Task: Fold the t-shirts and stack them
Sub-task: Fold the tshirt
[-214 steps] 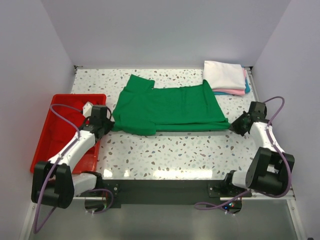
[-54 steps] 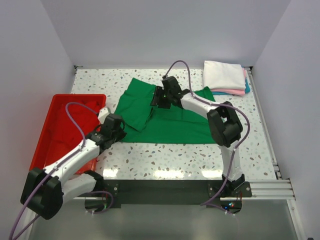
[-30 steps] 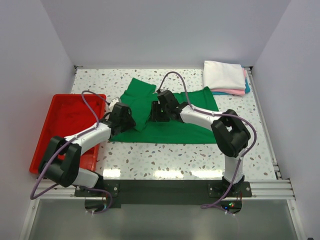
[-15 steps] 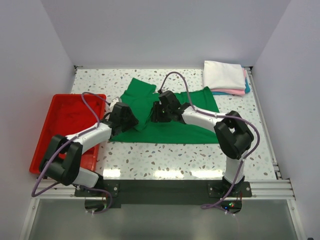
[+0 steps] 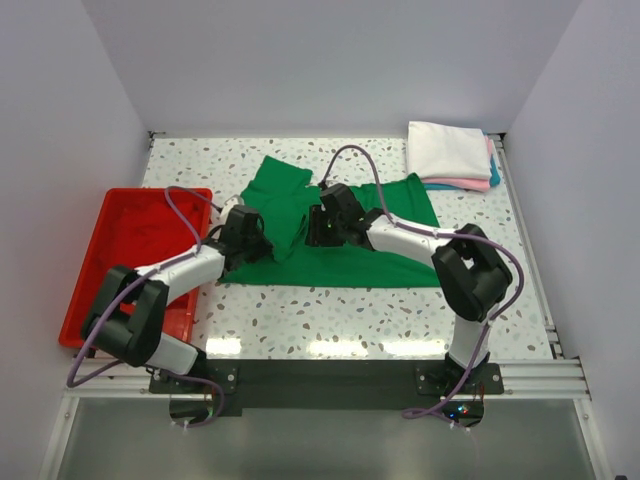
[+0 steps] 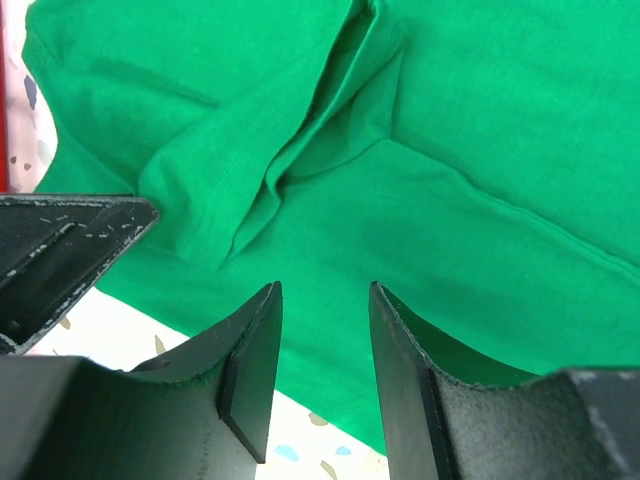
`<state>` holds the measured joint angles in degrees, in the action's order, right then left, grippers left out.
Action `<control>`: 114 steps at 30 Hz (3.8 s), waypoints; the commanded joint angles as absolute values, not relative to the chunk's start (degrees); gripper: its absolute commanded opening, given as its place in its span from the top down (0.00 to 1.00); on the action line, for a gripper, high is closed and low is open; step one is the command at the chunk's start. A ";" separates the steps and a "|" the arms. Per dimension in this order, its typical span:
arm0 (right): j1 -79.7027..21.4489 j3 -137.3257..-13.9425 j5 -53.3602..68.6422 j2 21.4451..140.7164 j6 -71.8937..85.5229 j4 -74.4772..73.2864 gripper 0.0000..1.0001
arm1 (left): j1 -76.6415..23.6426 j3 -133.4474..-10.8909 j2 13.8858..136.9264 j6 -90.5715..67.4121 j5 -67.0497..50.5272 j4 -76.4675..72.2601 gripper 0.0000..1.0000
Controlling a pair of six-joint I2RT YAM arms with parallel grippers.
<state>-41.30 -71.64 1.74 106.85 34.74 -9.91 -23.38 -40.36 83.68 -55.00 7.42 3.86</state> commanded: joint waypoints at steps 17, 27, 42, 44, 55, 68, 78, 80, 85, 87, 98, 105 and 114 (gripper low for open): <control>-39.99 -71.10 -3.52 101.07 31.99 -9.75 0.57 | -18.90 -51.76 92.80 -53.17 4.84 -1.14 1.00; -39.03 -71.63 -4.22 102.48 31.47 -9.41 0.57 | -14.51 -54.49 97.20 -55.28 1.14 -3.52 1.00; -36.56 -83.75 -2.11 114.60 27.60 -5.89 0.56 | -12.04 -59.85 102.74 -55.28 -2.28 -4.40 1.00; -36.48 -86.29 -1.93 116.98 27.16 -5.45 0.56 | -11.78 -60.64 103.27 -55.20 -2.29 -4.04 1.00; -36.47 -95.18 -1.58 124.36 26.72 -8.00 0.56 | -11.43 -61.52 104.24 -54.76 -2.90 -3.60 1.00; -36.39 -96.68 -1.67 127.44 27.68 -8.79 0.67 | -11.34 -61.44 104.06 -54.76 -3.16 -3.69 1.00; -36.39 -94.49 -4.74 124.81 29.44 -8.53 0.94 | -11.16 -60.03 102.83 -54.58 -3.08 -3.78 1.00; -36.30 -92.82 -6.14 123.67 30.49 -8.35 0.97 | -10.90 -59.77 102.40 -54.58 -3.25 -3.95 1.00; -35.77 -90.00 -7.64 121.11 32.78 -8.08 1.00 | -10.37 -58.89 101.60 -54.58 -3.51 -4.22 1.00; -35.42 -89.12 -7.91 120.59 33.66 -8.35 1.00 | -10.20 -58.62 101.43 -54.58 -3.60 -4.39 1.00; -35.07 -87.98 -10.19 118.21 34.54 -8.08 1.00 | -8.97 -57.31 100.11 -54.67 -4.57 -5.01 1.00; -35.07 -87.37 -11.77 116.46 34.10 -8.09 1.00 | -8.53 -55.46 98.97 -54.93 -5.27 -6.06 1.00; -35.07 -88.42 -13.18 117.94 33.66 -9.58 0.98 | -7.91 -55.02 99.93 -55.20 -6.85 -8.26 1.00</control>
<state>-35.40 -87.59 -9.63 119.48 34.02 -9.91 -8.91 -54.96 101.30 -54.94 -6.04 -4.01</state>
